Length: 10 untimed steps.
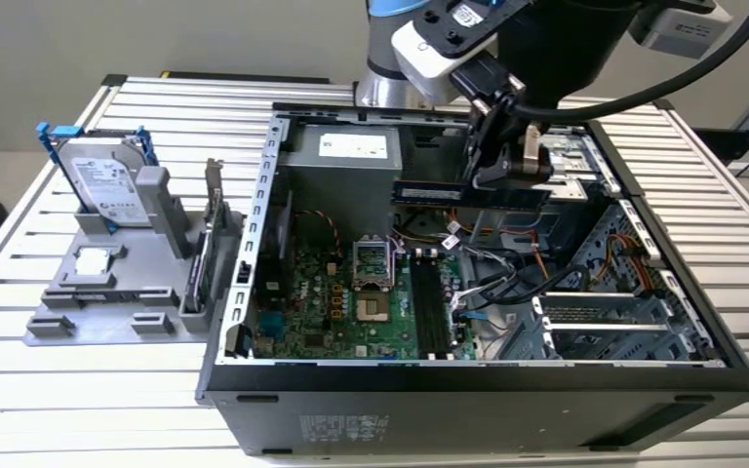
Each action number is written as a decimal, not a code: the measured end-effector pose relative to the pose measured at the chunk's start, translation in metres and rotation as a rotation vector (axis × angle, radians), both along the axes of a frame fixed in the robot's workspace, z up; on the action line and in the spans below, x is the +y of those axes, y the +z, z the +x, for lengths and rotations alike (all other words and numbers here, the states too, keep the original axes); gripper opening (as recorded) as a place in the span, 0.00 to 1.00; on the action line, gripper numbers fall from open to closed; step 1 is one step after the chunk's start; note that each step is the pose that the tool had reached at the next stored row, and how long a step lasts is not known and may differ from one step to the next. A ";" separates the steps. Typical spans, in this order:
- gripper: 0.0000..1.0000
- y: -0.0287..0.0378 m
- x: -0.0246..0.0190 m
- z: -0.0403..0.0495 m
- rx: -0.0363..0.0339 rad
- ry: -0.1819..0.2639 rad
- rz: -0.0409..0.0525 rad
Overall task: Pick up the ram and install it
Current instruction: 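Pick up the ram and move it above insertion slot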
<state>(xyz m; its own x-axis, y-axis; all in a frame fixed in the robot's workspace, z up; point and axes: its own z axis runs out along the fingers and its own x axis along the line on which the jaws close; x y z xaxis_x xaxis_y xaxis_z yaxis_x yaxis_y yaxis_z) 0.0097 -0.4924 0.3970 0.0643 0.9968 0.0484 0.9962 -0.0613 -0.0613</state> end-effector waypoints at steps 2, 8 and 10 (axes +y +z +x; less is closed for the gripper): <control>0.00 0.0000 0.0000 0.0013 0.0000 0.000 0.0000; 0.00 0.0000 0.0000 0.0039 0.0000 0.001 0.0001; 0.00 0.0000 0.0000 0.0042 0.0000 0.001 0.0000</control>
